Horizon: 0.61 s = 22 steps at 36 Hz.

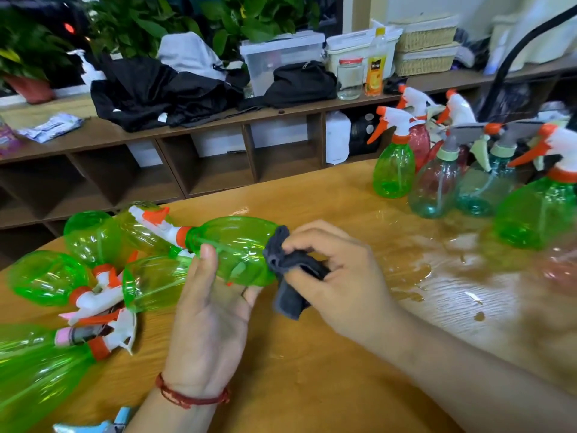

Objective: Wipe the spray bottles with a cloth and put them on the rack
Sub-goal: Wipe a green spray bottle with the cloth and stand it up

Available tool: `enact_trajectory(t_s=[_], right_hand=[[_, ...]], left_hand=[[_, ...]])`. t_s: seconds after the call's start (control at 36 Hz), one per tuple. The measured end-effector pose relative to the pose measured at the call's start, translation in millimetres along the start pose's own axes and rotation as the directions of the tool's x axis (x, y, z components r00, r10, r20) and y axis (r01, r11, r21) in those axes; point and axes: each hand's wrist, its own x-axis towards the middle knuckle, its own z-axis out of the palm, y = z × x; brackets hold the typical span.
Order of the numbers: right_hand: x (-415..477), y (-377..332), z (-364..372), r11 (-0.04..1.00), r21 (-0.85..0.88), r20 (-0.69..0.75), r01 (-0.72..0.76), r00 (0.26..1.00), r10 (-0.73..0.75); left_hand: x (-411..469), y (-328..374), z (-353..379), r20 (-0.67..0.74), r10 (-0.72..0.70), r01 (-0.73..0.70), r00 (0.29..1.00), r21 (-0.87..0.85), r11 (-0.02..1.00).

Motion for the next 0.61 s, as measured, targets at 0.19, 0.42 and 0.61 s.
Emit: enact_trajectory(t_s=[0.19,0.42,0.61], right_hand=[[-9,-22,-13,0.936,0.051,0.008,-0.349,0.937,0.349],[-32,-69,-35,0.879,0.225,-0.064,-0.421,0.894,0.444],[-55,-99,-64,0.776,0.384,-0.073,-0.501,0.821,0.566]], left_hand=[[-8,0,14,-0.059,0.047,-0.040,0.997,0.125,0.991],[-27,6,39,0.045,-0.002,0.000,0.999,0.055,0.998],[-67,16,69,0.133,0.060,-0.089,0.989,0.219,0.972]])
